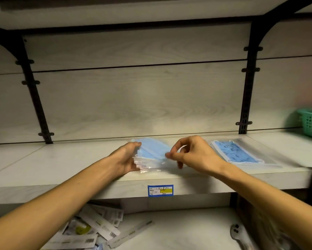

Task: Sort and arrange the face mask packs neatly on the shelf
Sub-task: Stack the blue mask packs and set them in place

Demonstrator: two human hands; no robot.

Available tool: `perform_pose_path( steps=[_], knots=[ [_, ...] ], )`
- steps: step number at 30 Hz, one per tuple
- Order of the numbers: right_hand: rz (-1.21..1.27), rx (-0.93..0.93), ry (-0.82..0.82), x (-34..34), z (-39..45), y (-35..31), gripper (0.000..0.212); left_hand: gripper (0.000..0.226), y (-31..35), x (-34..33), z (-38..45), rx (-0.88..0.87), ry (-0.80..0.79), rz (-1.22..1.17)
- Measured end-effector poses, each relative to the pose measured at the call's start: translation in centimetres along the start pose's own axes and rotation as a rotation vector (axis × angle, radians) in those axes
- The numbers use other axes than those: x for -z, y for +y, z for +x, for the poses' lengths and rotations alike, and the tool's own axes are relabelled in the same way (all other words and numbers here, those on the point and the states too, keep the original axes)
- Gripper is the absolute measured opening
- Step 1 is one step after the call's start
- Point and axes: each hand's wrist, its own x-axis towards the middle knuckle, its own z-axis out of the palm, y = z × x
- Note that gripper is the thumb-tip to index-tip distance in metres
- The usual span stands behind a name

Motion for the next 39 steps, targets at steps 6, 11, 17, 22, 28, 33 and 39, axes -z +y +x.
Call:
perform_pose_path(
  steps=[6,11,17,22,28,33,39],
  knots=[
    [-0.548,0.017,0.108,0.2,2.0,1.6,0.042,0.011,0.0,-0.2,0.1,-0.031,0.064,0.091],
    [-0.39,-0.057,-0.031,-1.7,2.3,2.4,0.045,0.033,0.3,-0.4,0.1,-0.072,0.002,0.232],
    [-0.001,-0.099,0.142,-0.3,3.6,3.3,0.069,0.034,0.5,0.0,0.4,-0.455,-0.049,0.321],
    [0.47,-0.129,0.016,0.1,4.6,3.1,0.049,0.023,0.4,-0.8,1.0,-0.562,-0.115,0.287],
    [0.445,0.083,0.274,-0.9,5.5,0.9,0.032,0.035,1.1,-2.5,1.3,-0.607,0.046,0.054],
    [0.507,0.111,0.123,-1.7,3.6,2.1,0.031,0.034,0.2,-2.1,0.3,-0.626,0.133,-0.05],
    [0.533,0.249,0.343,-1.1,5.0,-0.6,0.04,0.029,3.4,-4.5,-1.3,-0.759,0.104,-0.172]
  ],
)
